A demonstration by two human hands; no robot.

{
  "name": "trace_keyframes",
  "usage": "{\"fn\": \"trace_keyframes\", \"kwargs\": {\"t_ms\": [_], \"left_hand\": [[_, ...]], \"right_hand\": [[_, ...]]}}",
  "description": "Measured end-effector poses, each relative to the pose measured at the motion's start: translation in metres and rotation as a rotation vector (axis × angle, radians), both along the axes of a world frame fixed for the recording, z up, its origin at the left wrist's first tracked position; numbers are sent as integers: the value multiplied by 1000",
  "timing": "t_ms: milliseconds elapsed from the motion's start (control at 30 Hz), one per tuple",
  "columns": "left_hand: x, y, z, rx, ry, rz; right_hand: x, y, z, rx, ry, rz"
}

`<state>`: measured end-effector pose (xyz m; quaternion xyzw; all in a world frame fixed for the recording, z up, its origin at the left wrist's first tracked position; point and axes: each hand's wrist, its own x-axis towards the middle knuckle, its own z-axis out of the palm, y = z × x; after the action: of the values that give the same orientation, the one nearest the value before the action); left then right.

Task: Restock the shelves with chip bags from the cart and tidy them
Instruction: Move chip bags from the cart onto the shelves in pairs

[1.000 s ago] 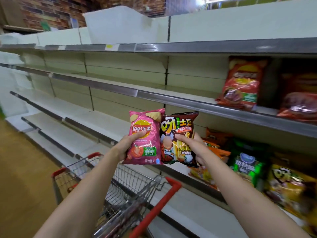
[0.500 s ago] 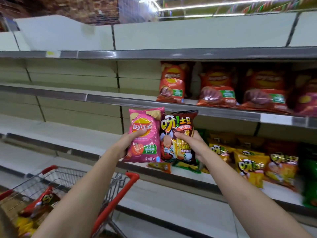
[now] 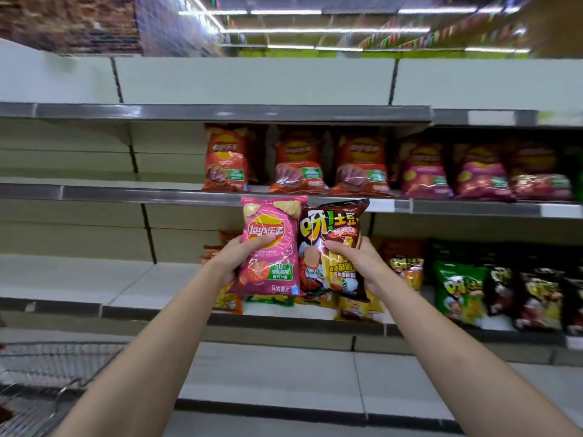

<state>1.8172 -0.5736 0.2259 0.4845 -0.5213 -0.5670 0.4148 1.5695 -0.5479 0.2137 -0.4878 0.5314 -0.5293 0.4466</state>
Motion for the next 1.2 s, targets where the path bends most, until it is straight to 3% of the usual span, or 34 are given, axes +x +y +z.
{"fn": "trace_keyframes", "kwargs": {"t_ms": [633,1200], "left_hand": [[-220,18,12,-58,-7,-338],[-331,-85,67,-111,38,-321]], "right_hand": [[-185,112,7,-54,-40,-374],[-288,50,57,-139,48,-417]]}}
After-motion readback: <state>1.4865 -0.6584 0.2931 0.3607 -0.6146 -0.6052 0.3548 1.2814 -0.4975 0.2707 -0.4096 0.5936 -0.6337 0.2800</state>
